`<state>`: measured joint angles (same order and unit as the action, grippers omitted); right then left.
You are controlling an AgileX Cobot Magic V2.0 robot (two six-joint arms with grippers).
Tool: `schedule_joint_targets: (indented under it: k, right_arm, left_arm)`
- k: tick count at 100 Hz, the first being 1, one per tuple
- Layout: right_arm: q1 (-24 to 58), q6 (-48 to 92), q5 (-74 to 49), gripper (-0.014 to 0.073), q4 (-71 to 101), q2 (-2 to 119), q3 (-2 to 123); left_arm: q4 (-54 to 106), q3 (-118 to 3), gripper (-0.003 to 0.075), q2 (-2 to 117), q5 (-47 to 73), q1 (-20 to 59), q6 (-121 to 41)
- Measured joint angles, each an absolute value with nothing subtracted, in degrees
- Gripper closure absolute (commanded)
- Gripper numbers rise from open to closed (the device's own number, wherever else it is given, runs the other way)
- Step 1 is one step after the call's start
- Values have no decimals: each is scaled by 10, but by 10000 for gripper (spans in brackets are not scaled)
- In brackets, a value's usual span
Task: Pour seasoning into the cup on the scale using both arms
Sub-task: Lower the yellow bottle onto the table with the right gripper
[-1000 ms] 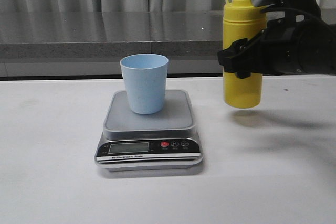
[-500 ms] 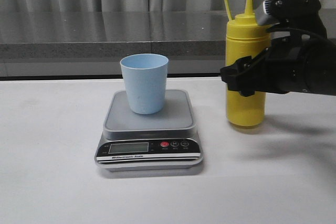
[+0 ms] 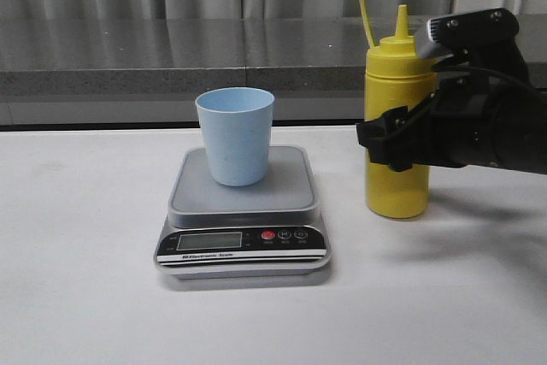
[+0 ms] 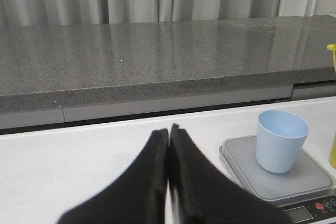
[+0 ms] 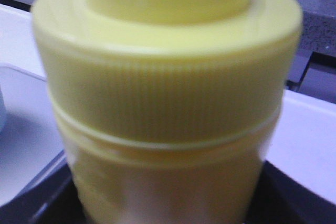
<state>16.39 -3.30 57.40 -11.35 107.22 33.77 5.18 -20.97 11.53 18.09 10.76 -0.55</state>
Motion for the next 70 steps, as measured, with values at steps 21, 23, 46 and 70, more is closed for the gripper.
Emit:
schedule_joint_targets:
  k: [21,23,46,70]
  right_arm:
    - [164,-34,596,333,-116,1073,323]
    - [164,-34,597,317,-116,1073,322]
    - [164,-35,609,52,-117,1073,315]
    - [164,-35,610,-18,-121,1074,314]
  left_arm:
    - [52,-210,738,115,181,108,-6]
    - [52,-210,738,115,181,108,-6]
    - [52,-210,738,115,181,108,-6]
    - [52,-210,738,115,181,108,-6]
